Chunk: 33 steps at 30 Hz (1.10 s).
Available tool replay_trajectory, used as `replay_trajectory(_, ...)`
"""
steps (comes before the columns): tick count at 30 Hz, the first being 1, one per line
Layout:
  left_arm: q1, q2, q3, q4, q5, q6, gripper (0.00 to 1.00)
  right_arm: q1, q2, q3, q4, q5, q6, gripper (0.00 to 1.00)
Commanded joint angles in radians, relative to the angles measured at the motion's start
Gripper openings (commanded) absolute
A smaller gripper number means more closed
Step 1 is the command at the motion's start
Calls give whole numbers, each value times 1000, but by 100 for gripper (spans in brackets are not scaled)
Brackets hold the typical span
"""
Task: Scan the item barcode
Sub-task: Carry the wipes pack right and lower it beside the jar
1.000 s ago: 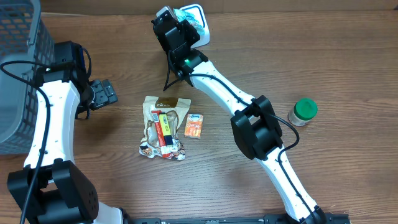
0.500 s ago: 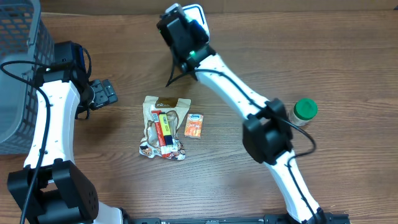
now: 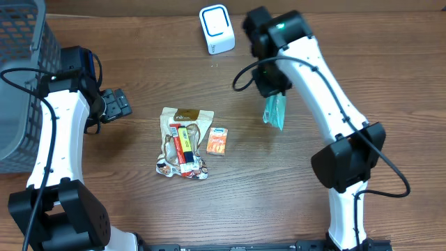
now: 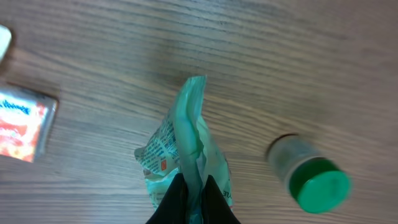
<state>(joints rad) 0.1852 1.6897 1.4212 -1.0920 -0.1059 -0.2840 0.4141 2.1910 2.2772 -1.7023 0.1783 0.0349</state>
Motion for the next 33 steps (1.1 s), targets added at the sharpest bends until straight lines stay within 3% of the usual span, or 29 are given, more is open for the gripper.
replay_trajectory(1, -1, 8, 14, 1, -1, 15, 100, -53, 2, -40, 10, -127, 48, 4)
replay_trajectory(16, -1, 8, 14, 1, -1, 15, 100, -178, 3, -342, 117, -125, 48, 4)
replay_trajectory(23, -1, 8, 14, 1, -1, 15, 100, -188, 3, -387, 183, 10, 77, 4)
replay_trajectory(28, -1, 8, 14, 1, -2, 15, 100, -188, 3, -388, 216, 16, 96, 46)
replay_trajectory(33, -1, 8, 14, 1, -1, 15, 100, -187, 3, -388, 266, 1, 197, 50)
